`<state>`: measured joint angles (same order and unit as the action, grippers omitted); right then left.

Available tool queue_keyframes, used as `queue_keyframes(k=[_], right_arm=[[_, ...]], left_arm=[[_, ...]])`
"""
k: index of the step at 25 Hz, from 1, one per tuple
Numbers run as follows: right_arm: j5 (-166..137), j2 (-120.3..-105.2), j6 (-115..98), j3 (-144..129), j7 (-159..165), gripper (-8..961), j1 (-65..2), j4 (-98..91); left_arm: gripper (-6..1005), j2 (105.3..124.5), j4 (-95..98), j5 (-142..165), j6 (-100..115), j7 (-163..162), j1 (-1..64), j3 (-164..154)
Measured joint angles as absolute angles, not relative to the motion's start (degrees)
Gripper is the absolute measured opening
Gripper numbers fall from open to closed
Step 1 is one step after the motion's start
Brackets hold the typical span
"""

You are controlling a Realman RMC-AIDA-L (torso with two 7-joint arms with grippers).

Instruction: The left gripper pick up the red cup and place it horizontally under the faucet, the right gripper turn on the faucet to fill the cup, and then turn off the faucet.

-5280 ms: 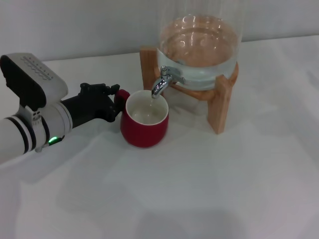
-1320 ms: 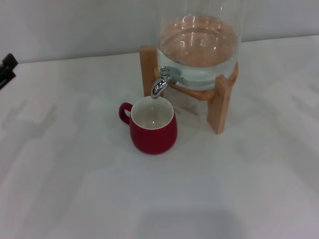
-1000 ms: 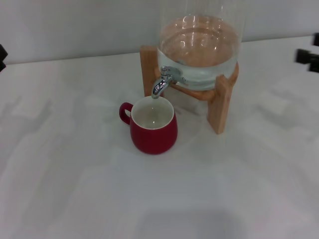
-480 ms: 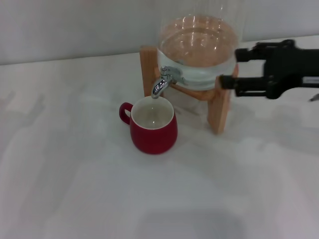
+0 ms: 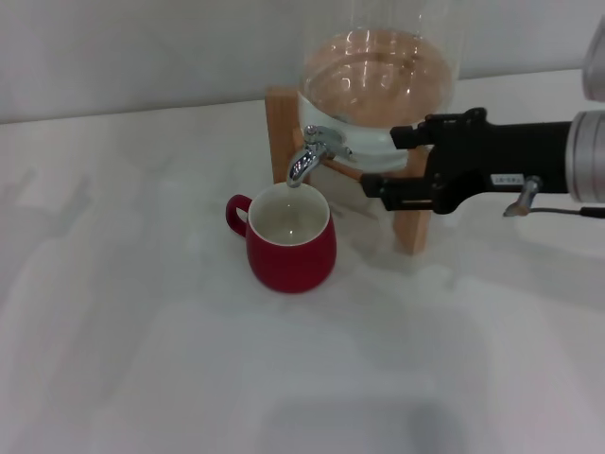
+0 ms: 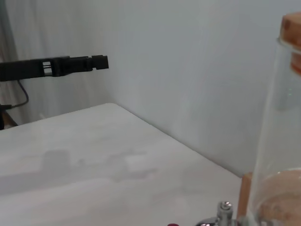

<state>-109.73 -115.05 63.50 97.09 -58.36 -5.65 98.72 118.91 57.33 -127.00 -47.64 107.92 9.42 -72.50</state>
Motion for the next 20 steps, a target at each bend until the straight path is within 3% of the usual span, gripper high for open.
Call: queue_keyframes(k=[20], right_arm=[[-106.01, -114.98, 57.95, 93.3, -60.13, 723, -10.07, 88.98]], left_arm=[[881, 119.08, 59.08, -123.3, -49.25, 103.97, 9.01, -72.15]])
